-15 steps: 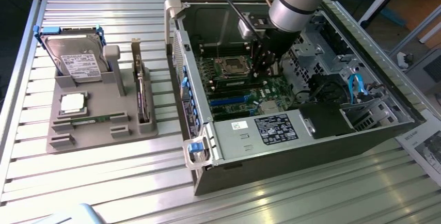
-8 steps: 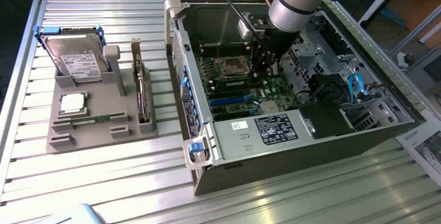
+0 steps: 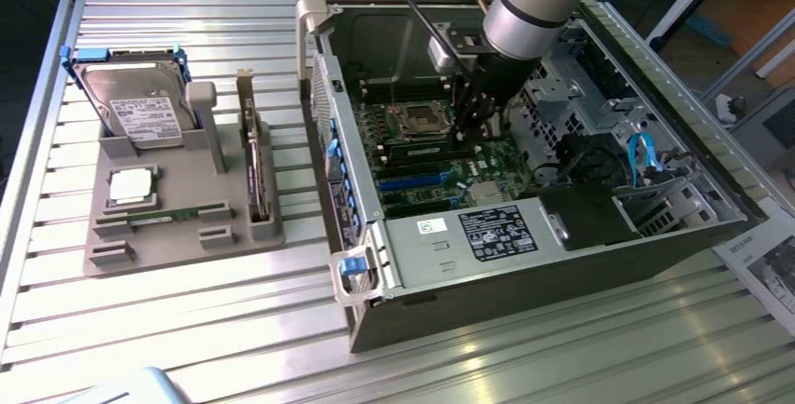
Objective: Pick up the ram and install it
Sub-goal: 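Insert the ram into the slot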
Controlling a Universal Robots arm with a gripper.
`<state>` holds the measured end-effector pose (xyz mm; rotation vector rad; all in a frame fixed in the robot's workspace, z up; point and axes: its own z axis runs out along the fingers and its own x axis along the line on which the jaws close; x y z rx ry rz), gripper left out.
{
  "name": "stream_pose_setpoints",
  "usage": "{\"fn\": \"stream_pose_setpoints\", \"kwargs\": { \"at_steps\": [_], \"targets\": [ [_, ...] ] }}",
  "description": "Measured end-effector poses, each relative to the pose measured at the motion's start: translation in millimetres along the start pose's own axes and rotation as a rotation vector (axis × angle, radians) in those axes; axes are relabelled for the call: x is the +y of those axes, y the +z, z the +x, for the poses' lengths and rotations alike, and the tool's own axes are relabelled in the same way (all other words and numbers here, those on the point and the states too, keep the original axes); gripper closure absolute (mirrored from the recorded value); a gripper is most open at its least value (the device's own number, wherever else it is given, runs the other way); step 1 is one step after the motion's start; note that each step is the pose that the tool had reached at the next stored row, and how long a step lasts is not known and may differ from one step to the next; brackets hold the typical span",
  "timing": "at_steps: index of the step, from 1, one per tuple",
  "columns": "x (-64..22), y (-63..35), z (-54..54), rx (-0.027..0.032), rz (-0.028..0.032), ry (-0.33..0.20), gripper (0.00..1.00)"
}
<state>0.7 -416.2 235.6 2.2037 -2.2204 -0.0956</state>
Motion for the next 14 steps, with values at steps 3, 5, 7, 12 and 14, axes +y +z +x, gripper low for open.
{"fn": "stream_pose_setpoints", "kwargs": {
  "at_steps": [3, 5, 7, 12, 14],
  "targets": [
    [-0.1, 2.4, 0.1, 0.0003, 0.0040, 0.000, 0.88],
    [-0.1, 3.3, 0.2, 0.0004, 0.0056, 0.000, 0.88],
    [-0.2, 3.4, 0.1, 0.0005, 0.0057, 0.000, 0.88],
    [-0.2, 3.5, 0.1, 0.0003, 0.0057, 0.000, 0.88],
    [-0.2, 3.5, 0.1, 0.0003, 0.0057, 0.000, 0.88]
  ]
}}
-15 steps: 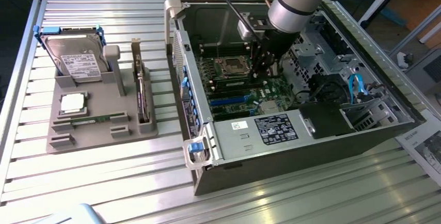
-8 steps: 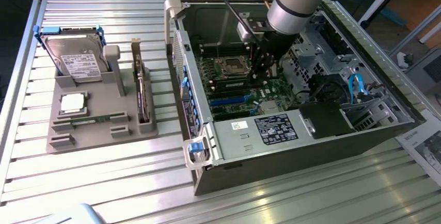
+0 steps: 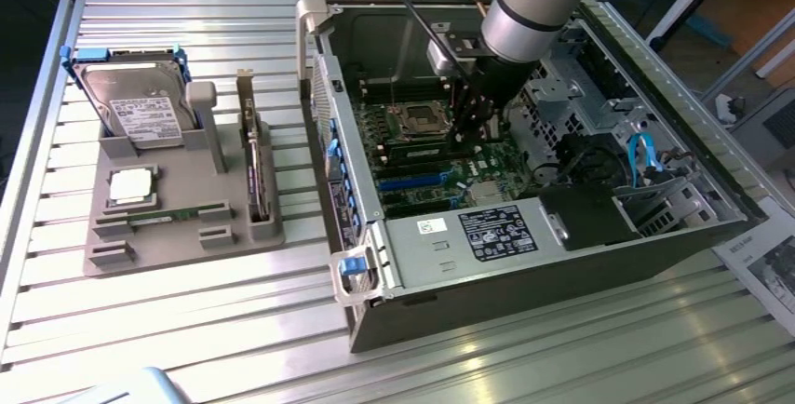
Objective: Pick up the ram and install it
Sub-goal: 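Insert the ram into the slot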
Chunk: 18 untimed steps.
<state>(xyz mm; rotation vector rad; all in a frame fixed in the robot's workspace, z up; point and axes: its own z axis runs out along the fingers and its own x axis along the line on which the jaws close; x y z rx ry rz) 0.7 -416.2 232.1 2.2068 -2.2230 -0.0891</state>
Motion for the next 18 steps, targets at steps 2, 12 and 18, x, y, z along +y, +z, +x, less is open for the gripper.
{"fn": "stream_pose_setpoints", "kwargs": {
  "at_steps": [2, 12, 18],
  "targets": [
    [0.0, 0.0, 0.0, 0.0000, 0.0000, 0.000, 0.88],
    [0.0, 0.0, 0.0, 0.0000, 0.0000, 0.000, 0.75],
    [0.0, 0.0, 0.0, 0.0000, 0.0000, 0.000, 0.75]
  ]
}}
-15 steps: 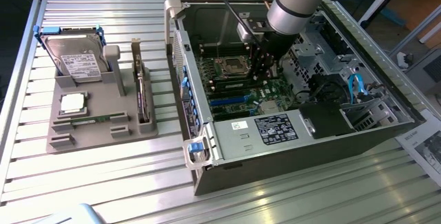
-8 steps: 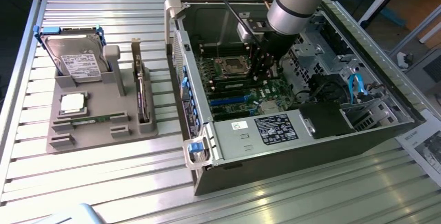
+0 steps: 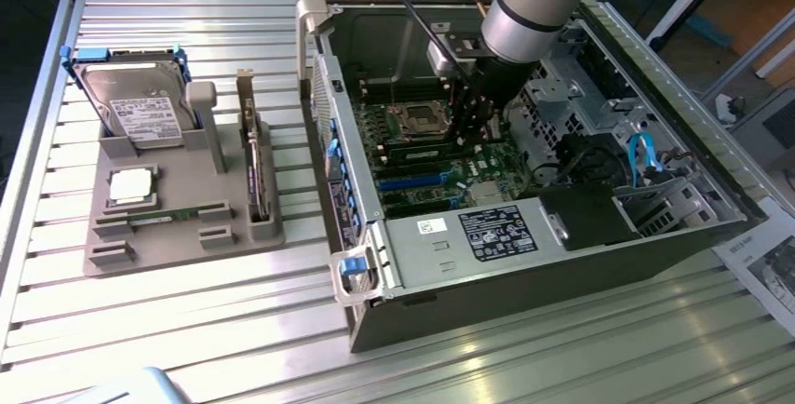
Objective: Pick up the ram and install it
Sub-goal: 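Insert the ram into the slot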
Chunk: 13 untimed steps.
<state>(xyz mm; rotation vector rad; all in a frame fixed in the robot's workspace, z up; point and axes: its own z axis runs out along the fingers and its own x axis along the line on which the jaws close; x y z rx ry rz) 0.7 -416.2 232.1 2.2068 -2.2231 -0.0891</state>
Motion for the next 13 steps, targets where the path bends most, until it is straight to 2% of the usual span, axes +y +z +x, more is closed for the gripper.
{"fn": "stream_pose_setpoints", "kwargs": {
  "at_steps": [6, 13],
  "targets": [
    [0.1, -2.5, -0.1, 0.0000, 0.0000, 0.000, 0.75],
    [1.1, -24.0, -0.8, 0.0000, 0.0000, 0.000, 0.75]
  ]
}}
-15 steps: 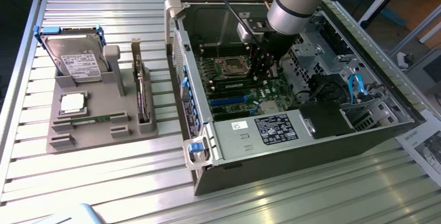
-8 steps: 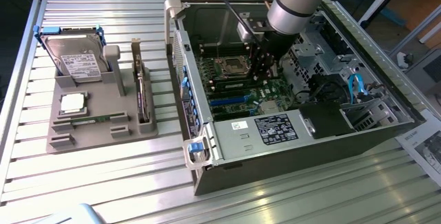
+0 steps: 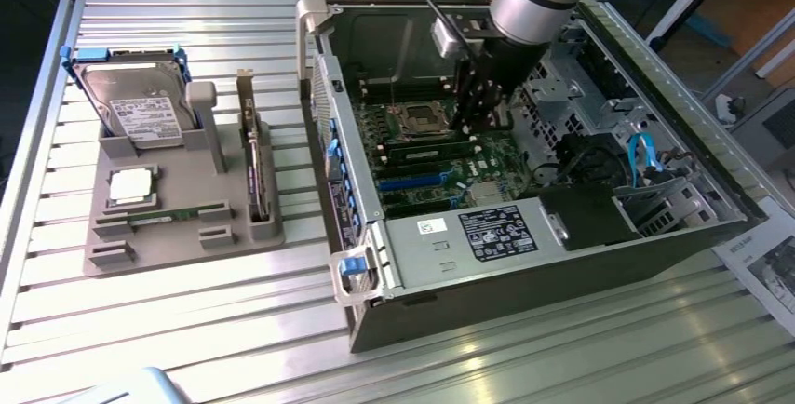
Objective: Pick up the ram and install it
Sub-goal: 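Insert the ram into the slot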
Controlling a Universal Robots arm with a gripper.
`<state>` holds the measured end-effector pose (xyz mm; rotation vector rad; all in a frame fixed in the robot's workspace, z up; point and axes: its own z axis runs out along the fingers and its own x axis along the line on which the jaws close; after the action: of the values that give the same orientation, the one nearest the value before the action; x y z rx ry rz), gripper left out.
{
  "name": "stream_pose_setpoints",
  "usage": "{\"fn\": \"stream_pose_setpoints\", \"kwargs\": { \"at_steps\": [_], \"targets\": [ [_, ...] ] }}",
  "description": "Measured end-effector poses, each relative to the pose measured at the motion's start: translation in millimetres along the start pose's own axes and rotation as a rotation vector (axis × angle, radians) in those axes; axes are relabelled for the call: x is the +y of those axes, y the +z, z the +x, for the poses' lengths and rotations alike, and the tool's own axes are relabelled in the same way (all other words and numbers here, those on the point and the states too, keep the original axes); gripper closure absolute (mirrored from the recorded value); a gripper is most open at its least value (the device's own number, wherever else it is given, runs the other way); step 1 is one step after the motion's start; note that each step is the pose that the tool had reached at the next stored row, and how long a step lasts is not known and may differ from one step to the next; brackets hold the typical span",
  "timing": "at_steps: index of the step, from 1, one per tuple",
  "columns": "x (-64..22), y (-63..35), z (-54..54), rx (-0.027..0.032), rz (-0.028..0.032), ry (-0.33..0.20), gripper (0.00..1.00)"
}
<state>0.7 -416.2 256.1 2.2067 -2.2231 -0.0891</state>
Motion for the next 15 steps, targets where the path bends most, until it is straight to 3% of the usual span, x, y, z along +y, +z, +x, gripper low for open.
{"fn": "stream_pose_setpoints", "kwargs": {
  "at_steps": [9, 15],
  "targets": [
    [1.0, -22.4, -0.8, -0.0004, 0.0000, 0.000, 0.75],
    [2.2, -47.5, -1.7, -0.0013, 0.0000, 0.000, 0.75]
  ]
}}
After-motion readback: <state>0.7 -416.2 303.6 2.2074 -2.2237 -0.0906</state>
